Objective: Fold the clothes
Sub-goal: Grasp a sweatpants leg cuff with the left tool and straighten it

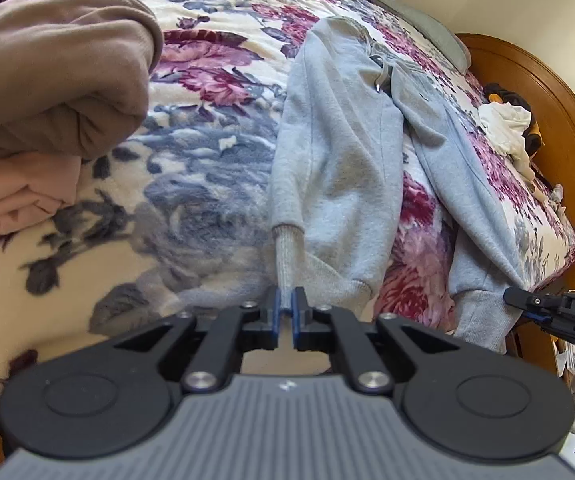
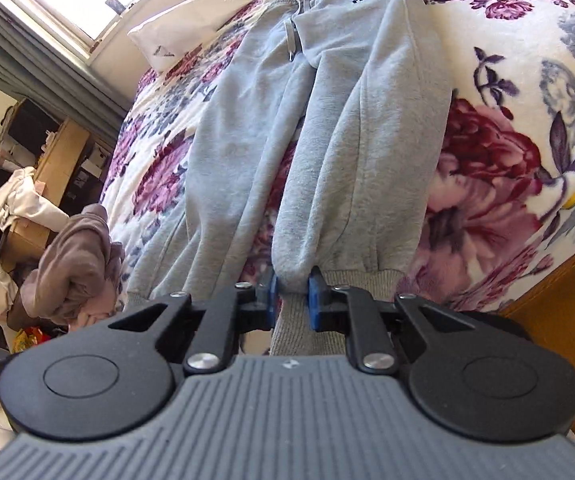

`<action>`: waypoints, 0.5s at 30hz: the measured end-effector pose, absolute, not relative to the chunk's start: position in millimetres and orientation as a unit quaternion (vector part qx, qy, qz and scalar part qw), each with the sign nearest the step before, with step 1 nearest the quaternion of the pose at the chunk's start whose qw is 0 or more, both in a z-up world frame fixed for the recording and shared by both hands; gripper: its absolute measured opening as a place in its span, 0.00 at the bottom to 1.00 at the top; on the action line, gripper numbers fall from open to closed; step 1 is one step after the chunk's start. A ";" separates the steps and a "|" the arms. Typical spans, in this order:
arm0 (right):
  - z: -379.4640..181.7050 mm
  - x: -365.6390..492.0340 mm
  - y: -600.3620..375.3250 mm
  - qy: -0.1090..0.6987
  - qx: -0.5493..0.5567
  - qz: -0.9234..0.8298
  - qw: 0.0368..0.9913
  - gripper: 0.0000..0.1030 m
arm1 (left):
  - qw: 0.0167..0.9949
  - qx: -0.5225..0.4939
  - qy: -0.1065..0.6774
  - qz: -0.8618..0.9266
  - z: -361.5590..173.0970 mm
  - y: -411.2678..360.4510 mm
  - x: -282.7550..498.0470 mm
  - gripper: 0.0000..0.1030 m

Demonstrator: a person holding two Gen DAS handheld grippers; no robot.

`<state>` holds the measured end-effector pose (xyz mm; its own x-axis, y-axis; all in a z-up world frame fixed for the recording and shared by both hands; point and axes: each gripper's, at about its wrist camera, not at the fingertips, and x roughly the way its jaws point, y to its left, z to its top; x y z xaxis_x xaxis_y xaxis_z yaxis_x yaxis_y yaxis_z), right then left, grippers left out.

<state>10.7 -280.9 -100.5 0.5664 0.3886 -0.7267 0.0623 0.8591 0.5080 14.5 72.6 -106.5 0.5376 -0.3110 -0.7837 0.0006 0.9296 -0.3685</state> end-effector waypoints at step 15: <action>-95.8 1.1 -349.5 0.372 0.300 0.066 0.876 0.48 | 0.879 -0.068 0.432 -0.188 -77.3 -12.5 9.6 0.56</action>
